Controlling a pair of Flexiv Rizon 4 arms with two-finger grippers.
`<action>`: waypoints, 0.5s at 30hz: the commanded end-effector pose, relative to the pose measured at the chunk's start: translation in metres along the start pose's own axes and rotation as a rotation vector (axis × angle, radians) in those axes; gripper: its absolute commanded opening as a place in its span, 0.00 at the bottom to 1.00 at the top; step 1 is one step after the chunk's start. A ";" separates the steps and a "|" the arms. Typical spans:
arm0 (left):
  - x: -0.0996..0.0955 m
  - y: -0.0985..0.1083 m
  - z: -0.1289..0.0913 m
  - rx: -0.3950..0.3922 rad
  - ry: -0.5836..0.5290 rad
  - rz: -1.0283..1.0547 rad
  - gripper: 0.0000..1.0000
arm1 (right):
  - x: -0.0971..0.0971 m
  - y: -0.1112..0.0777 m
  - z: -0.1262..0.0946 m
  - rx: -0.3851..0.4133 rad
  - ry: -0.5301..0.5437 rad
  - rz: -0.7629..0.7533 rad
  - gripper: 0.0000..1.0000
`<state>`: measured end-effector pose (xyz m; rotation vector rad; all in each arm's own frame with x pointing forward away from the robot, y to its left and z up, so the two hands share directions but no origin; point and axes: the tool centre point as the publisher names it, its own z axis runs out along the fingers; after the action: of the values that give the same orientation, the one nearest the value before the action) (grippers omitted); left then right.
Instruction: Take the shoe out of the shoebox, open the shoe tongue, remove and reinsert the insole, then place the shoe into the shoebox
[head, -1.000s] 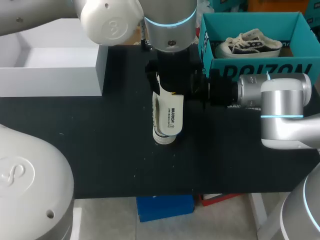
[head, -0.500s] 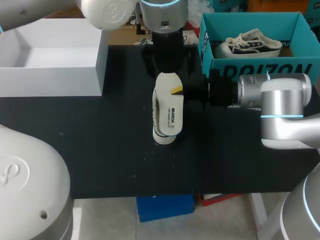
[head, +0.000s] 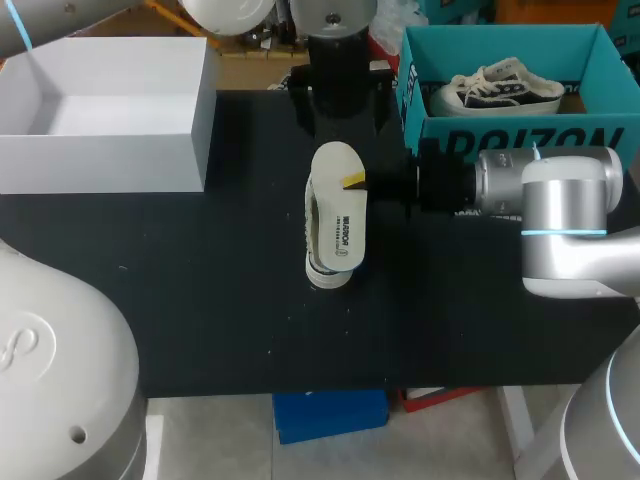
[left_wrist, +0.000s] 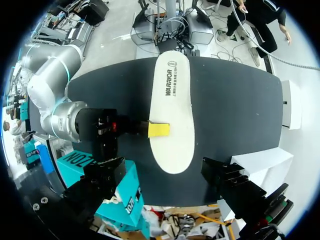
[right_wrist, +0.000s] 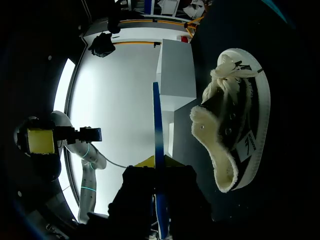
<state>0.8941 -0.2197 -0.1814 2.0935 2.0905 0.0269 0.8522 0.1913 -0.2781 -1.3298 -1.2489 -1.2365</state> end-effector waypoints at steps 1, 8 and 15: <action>0.000 0.014 0.007 0.017 0.005 -0.003 1.00 | 0.000 0.000 0.001 -0.001 -0.001 0.000 0.00; 0.004 0.032 0.015 0.036 0.004 -0.021 1.00 | 0.000 0.000 0.001 -0.001 -0.001 0.000 0.00; 0.005 0.056 0.021 0.037 0.006 -0.041 1.00 | 0.000 0.000 0.001 -0.001 -0.001 0.000 0.00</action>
<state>0.9426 -0.2132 -0.1914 2.0616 2.1465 -0.0008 0.8522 0.1914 -0.2782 -1.3297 -1.2484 -1.2374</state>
